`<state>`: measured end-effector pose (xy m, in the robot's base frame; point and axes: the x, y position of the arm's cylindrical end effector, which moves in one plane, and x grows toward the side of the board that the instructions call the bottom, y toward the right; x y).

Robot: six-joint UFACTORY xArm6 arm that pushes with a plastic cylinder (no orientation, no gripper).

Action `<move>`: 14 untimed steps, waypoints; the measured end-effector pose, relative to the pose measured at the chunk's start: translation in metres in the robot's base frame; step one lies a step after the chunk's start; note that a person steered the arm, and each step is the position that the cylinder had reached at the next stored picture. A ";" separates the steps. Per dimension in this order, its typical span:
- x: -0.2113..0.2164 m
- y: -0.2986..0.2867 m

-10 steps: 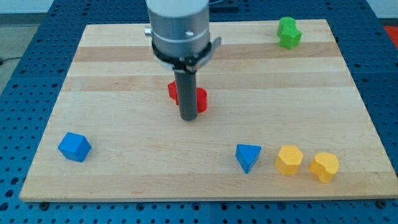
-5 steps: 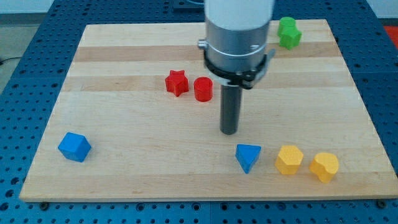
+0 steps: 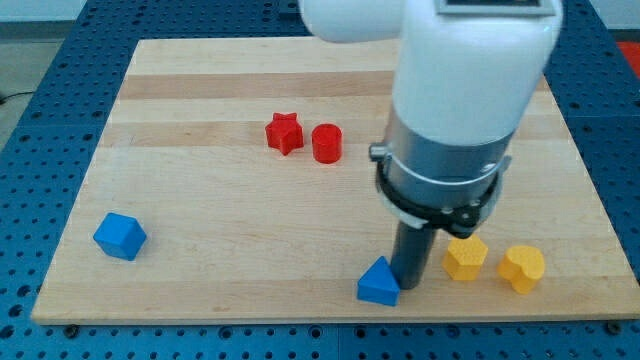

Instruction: Attach the blue triangle to the blue cube

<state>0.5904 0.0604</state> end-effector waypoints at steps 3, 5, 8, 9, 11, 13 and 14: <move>0.004 -0.006; 0.029 -0.008; -0.006 -0.135; -0.006 -0.133; 0.028 -0.093; 0.028 -0.164; 0.024 -0.191</move>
<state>0.6143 -0.1307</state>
